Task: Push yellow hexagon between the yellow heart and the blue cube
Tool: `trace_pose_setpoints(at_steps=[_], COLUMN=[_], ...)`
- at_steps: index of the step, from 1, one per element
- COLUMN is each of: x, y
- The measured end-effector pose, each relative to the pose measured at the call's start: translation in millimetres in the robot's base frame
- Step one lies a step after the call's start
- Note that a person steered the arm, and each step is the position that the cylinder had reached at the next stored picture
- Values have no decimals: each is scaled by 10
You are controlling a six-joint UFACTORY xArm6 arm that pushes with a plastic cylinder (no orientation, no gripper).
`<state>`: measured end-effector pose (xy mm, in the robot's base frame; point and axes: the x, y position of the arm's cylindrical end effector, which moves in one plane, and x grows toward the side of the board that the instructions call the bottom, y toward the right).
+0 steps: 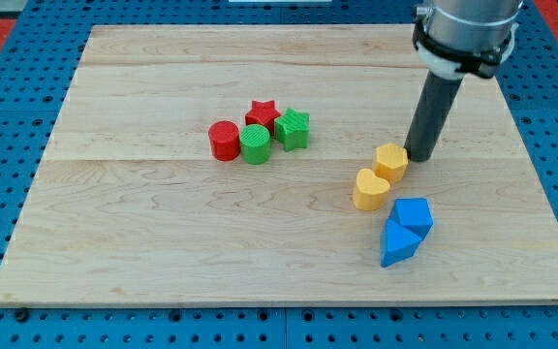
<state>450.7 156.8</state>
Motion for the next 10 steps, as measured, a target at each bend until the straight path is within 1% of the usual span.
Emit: trace_pose_setpoints(at_steps=[1, 2, 3, 4, 7, 9, 10], x=[-178, -485, -172, 8, 142, 424, 293], y=[0, -53, -262, -419, -495, -523, -537])
